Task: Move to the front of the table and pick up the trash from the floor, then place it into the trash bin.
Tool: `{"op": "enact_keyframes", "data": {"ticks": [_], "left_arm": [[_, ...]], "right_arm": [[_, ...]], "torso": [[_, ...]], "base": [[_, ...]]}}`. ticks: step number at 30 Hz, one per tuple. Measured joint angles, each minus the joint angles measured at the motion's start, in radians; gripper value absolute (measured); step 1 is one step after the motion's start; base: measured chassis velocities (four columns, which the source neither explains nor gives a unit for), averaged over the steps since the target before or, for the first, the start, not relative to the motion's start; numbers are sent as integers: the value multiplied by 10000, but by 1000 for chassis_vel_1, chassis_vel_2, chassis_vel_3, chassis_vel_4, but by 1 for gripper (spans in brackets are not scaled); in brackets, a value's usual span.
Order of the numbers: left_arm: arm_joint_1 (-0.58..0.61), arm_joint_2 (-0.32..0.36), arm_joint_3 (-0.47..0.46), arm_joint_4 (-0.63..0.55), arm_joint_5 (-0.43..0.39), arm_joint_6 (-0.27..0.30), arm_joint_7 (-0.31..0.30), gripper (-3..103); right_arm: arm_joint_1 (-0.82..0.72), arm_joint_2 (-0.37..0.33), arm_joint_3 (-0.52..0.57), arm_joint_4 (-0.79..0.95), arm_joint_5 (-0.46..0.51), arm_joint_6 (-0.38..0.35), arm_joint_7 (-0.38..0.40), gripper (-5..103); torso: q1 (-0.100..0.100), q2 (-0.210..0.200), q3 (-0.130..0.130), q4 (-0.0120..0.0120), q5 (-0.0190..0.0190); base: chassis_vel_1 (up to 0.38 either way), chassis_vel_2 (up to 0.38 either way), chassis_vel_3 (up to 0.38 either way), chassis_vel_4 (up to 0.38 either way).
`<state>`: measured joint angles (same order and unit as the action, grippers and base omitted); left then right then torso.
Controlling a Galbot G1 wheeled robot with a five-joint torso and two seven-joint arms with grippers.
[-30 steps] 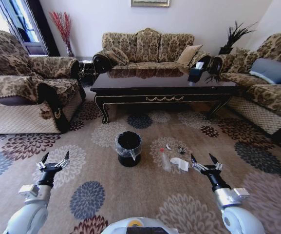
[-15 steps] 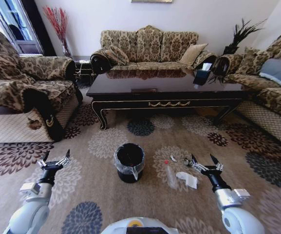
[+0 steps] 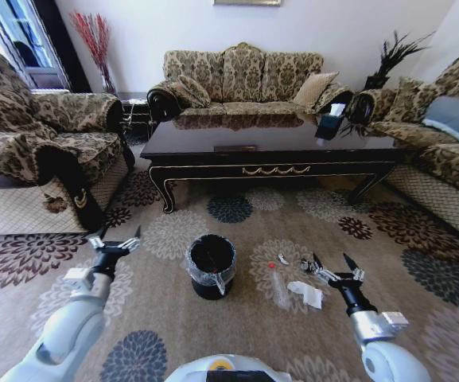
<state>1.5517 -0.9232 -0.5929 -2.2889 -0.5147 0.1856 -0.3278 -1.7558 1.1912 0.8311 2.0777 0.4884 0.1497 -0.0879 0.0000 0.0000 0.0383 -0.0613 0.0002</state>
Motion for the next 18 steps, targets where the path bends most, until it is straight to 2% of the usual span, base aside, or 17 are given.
{"op": "enact_keyframes", "data": {"ticks": [5, 7, 9, 11, 12, 14, 15, 17, 18], "left_arm": [[-749, 401, 1299, 423, -99, 262, -198, 100], [-839, 453, 1436, 490, -203, 330, -258, 100], [-1127, 601, 1809, 677, -655, 585, -475, 103], [-1534, 745, 2158, 913, -1267, 837, -686, 95], [-1534, 745, 2158, 913, -1267, 837, -686, 95], [-2115, 919, 2546, 1195, -2009, 1016, -759, 84], [-2373, 986, 2718, 1307, -2268, 1070, -785, 84], [-3071, 1113, 3229, 1539, -2961, 1246, -883, 92], [-3071, 1113, 3229, 1539, -2961, 1246, -883, 92]], "right_arm": [[-11, -14, -25, -83, 15, 2, -2, 100], [-6, -17, -47, -105, 13, 4, -3, 100], [23, -29, -133, -170, -2, 4, -4, 100], [51, -20, -221, -204, -38, 4, -3, 100], [51, -20, -221, -204, -38, 4, -3, 100], [89, 4, -306, -214, -73, 3, 18, 100], [105, 16, -340, -215, -91, -1, 29, 100], [129, 43, -402, -217, -135, -18, 64, 100], [129, 43, -402, -217, -135, -18, 64, 100]], "torso": [[0, 0, 1, -12, -4], [0, 0, 1, -12, -4], [-1, 0, 0, -5, -1], [0, 0, 1, -4, -2], [0, 0, 1, -4, -2], [0, 0, 1, -7, -3], [0, 0, 1, -7, -2], [0, 0, 1, -7, -2], [0, 0, 1, -7, -2]], "base": [[0, 0, 0, 0], [0, 0, 0, 0], [0, 0, 0, 0], [0, 0, 0, 0], [0, 0, 0, 0], [0, 0, 0, 0], [0, 0, 0, 0], [0, 0, 0, 0], [0, 0, 0, 0]]}}
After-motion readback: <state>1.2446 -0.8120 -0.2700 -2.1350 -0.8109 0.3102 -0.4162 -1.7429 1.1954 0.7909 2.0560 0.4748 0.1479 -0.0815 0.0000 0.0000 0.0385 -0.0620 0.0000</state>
